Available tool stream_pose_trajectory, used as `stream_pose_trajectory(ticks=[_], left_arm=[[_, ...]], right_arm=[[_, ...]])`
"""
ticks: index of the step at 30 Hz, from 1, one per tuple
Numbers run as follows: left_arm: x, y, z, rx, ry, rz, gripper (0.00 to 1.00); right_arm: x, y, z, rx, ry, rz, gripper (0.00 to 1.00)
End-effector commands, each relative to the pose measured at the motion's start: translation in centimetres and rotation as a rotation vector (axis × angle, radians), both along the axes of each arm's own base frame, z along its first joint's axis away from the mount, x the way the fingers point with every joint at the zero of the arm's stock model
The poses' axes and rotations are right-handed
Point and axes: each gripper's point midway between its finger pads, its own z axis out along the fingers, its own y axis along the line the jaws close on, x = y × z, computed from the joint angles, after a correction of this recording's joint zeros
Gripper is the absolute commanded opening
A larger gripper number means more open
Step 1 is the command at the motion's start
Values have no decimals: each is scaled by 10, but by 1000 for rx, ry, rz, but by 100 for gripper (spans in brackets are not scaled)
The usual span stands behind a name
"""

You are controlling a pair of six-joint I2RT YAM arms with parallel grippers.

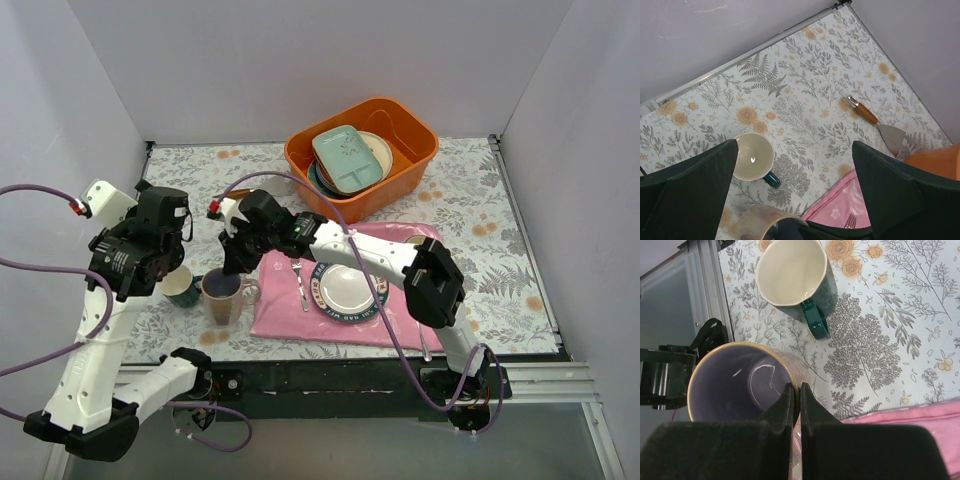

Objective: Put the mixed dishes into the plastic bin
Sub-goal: Pick up the cup at the center of the board, then place the cup in the plastic bin.

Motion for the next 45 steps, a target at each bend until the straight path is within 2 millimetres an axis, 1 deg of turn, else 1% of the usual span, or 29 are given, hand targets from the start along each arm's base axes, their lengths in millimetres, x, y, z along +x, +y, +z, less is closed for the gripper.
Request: stream_pose_trajectory(ticks=[1, 3, 4, 5, 6, 9, 10, 12, 13, 15, 16, 18, 19, 21, 22, 23, 24, 25, 27, 28, 30, 31, 32, 33, 34, 35, 37, 39, 45], left_arm=[[-10, 8, 24, -32, -107, 35, 98], [-11, 8, 28, -37, -126, 26, 98], [-9, 6, 31, -45, -146, 17, 98], [-11, 6, 34, -52, -169, 12, 98], [-11, 6, 36, -46, -175, 2, 98], [-11, 5, 41, -65, -225, -10, 98], [-10, 4, 42, -69, -241, -15, 98], [-10, 4, 44, -74, -254, -22, 98], [-9, 3, 45, -72, -260, -28, 98], [-5, 0, 42, -75, -254, -41, 98], [-3, -2, 43, -79, -261, -46, 98], [1, -6, 39, -85, -251, -68, 98], [3, -8, 39, -90, -260, -75, 98], [6, -11, 35, -92, -252, -91, 98], [7, -13, 35, -96, -255, -98, 98], [8, -14, 34, -99, -256, -102, 98], [10, -15, 31, -99, -248, -104, 98], [10, -15, 31, -100, -251, -108, 98], [12, -17, 29, -104, -248, -112, 98], [13, -18, 27, -107, -246, -117, 98], [15, -20, 23, -109, -239, -124, 98], [16, -21, 20, -110, -234, -129, 98], [17, -23, 20, -114, -234, -136, 98], [18, -24, 18, -116, -232, -140, 98], [18, -25, 18, -118, -232, -144, 98], [19, -27, 14, -122, -224, -153, 98], [21, -28, 15, -119, -234, -164, 98], [20, -29, 14, -120, -238, -174, 98], [20, -30, 7, -124, -223, -179, 98]], right_arm=[[15, -16, 125, 261, -95, 49, 1], [26, -25, 141, 284, -122, 46, 1], [37, -31, 147, 291, -133, 28, 1], [43, -35, 152, 297, -143, 20, 1], [48, -39, 164, 317, -160, 13, 1], [71, -55, 186, 347, -193, -38, 1], [82, -63, 193, 355, -206, -65, 1], [94, -72, 204, 370, -227, -95, 1], [107, -81, 211, 379, -244, -125, 1], [119, -92, 224, 396, -269, -160, 1], [132, -102, 233, 407, -290, -192, 1], [146, -114, 245, 421, -320, -233, 1], [160, -125, 250, 424, -338, -268, 1], [176, -139, 263, 440, -374, -319, 1], [190, -153, 267, 440, -390, -359, 1], [198, -161, 275, 451, -412, -383, 1], [208, -169, 277, 448, -423, -416, 1], [222, -183, 279, 445, -436, -455, 1], [237, -198, 286, 446, -466, -509, 1], [251, -213, 287, 440, -481, -548, 1], [267, -230, 289, 432, -503, -603, 1], [279, -244, 288, 424, -515, -643, 1], [287, -250, 285, 416, -516, -667, 1], [295, -259, 288, 413, -530, -701, 1], [304, -271, 287, 404, -540, -731, 1], [311, -276, 282, 395, -538, -748, 1], [323, -289, 279, 382, -547, -790, 1], [332, -296, 272, 368, -539, -815, 1], [349, -297, 246, 331, -508, -854, 1]])
